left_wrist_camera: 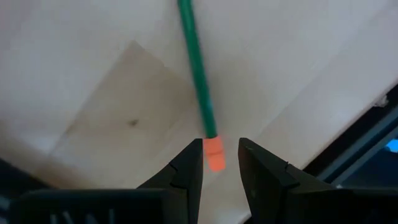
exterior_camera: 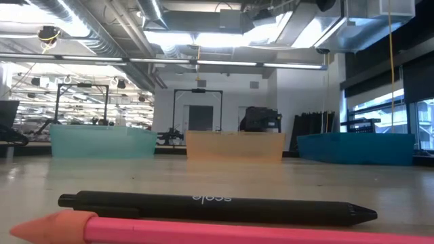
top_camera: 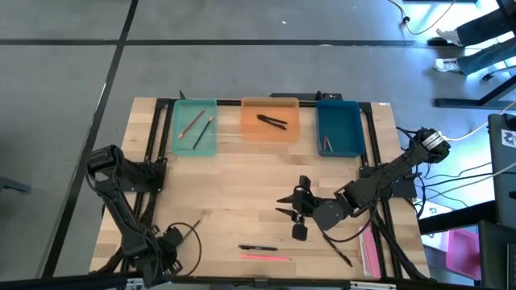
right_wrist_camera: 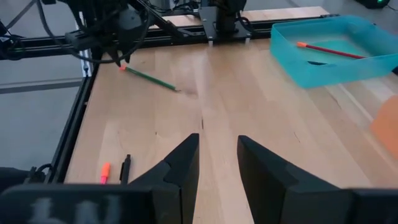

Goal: Sort crayons/erasers/pens/pencils in bins
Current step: Put the green pencil into the light blue bin

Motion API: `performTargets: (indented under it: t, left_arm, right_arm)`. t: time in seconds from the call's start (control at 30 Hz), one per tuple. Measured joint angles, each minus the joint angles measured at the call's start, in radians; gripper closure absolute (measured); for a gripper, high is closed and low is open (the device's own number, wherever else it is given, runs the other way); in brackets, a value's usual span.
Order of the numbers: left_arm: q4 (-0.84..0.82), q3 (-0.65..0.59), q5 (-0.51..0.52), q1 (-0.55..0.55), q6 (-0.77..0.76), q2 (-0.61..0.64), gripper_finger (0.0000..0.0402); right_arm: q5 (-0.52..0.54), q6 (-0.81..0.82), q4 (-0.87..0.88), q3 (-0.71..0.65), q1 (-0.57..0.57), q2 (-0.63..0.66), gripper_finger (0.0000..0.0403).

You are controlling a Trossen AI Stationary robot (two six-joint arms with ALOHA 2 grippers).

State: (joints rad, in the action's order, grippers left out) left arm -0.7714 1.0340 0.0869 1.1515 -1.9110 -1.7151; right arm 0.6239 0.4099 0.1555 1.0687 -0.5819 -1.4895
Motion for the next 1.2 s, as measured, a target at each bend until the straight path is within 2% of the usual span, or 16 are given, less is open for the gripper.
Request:
performTargets:
  t: [0.47, 1.2]
  left_arm:
    - [0.032, 0.003, -0.070, 0.000, 0.029, -0.077, 0.0307]
    - [0.027, 0.002, -0.048, 0.002, 0.009, -0.077, 0.0308]
  right_arm:
    - [0.002, 0.000, 0.002, 0.000, 0.000, 0.000, 0.0289]
    - [0.002, 0.000, 0.003, 0.000, 0.000, 0.000, 0.0289]
